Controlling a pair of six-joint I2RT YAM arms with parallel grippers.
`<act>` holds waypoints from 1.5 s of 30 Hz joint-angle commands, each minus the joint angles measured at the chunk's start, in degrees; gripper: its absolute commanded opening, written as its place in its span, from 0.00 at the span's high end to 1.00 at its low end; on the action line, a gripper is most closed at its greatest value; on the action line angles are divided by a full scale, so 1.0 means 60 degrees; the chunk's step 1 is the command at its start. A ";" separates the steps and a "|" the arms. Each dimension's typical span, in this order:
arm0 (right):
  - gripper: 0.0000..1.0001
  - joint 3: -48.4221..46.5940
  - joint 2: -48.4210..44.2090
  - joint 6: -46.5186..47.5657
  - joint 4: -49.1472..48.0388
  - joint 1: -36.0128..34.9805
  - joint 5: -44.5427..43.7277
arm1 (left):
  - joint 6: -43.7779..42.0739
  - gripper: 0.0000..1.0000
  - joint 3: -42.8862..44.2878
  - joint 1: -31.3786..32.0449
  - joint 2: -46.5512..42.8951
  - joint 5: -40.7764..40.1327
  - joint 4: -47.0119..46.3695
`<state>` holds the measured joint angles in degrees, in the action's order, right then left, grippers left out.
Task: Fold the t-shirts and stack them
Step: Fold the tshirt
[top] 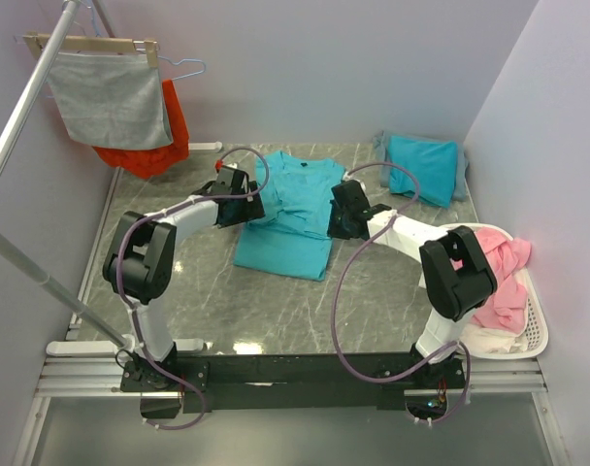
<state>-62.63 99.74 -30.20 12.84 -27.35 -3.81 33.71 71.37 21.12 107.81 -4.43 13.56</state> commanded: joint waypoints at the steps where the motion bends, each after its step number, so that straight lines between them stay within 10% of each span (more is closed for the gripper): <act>1: 0.52 -0.0344 -0.0304 0.0169 -0.0221 0.0267 -0.1310 | -0.0170 0.01 0.0438 -0.0166 -0.0286 -0.0448 -0.0297; 4: 0.27 -0.0065 -0.1051 0.0242 -0.0397 0.0252 -0.1634 | -0.0331 0.01 0.0278 -0.0210 -0.0987 -0.0888 -0.0298; 23: 0.31 -0.0709 0.0103 -0.0065 -0.0426 0.0047 0.2804 | -0.0741 0.01 0.0218 -0.0152 -0.0289 0.5205 -0.0927; 45: 0.26 -0.1896 0.2025 0.0476 -0.0308 0.0457 0.1588 | -0.0566 0.01 0.0381 -0.0401 0.0886 0.1837 -0.2187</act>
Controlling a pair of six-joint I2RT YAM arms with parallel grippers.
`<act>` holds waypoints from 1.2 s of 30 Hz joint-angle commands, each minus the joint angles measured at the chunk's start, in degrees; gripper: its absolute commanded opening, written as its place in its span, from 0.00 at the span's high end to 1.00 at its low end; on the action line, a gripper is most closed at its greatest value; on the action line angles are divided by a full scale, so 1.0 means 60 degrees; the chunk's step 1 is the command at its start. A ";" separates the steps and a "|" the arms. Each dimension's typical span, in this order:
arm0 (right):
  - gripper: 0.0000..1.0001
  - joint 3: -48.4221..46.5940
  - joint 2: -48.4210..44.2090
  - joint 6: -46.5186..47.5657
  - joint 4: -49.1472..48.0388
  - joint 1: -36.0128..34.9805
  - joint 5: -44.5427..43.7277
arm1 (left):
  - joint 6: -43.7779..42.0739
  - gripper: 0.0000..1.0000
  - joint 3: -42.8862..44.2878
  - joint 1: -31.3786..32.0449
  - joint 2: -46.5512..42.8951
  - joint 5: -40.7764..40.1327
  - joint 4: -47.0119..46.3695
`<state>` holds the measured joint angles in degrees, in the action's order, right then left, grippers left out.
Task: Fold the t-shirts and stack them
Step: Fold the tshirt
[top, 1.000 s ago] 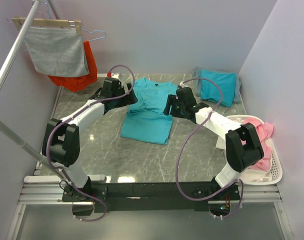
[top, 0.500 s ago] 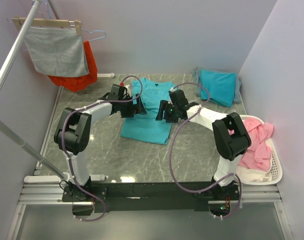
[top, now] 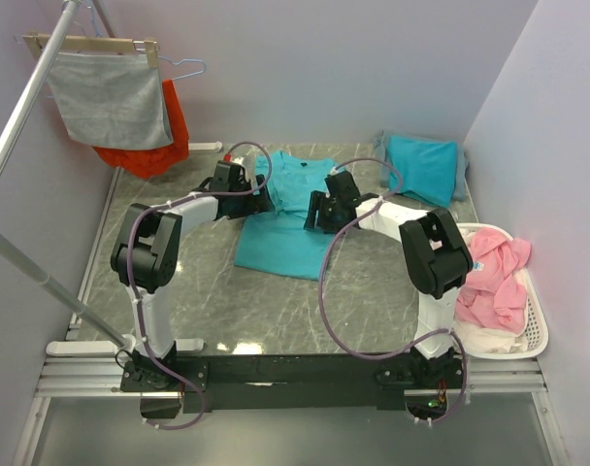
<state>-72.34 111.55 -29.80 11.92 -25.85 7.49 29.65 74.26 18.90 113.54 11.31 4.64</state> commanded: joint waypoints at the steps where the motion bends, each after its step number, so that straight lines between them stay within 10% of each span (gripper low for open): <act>1: 0.25 -0.0191 -0.0277 0.0469 -0.0461 0.0221 -0.0238 | 0.0156 0.00 -0.0203 -0.0029 -0.0201 -0.0946 -0.0701; 12: 0.17 0.1010 -0.2975 0.0896 -0.0201 0.0250 -0.0677 | 0.0010 0.01 -0.0847 -0.0044 -0.2427 -0.3175 0.0543; 36: 0.18 0.5668 -0.4969 -0.0877 -0.1356 0.0250 0.2267 | -0.0415 0.04 -0.4788 -0.0088 -0.3981 0.1072 -0.0496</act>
<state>-40.51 83.35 -32.47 7.64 -24.49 16.51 27.88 47.16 18.57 91.46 11.35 2.85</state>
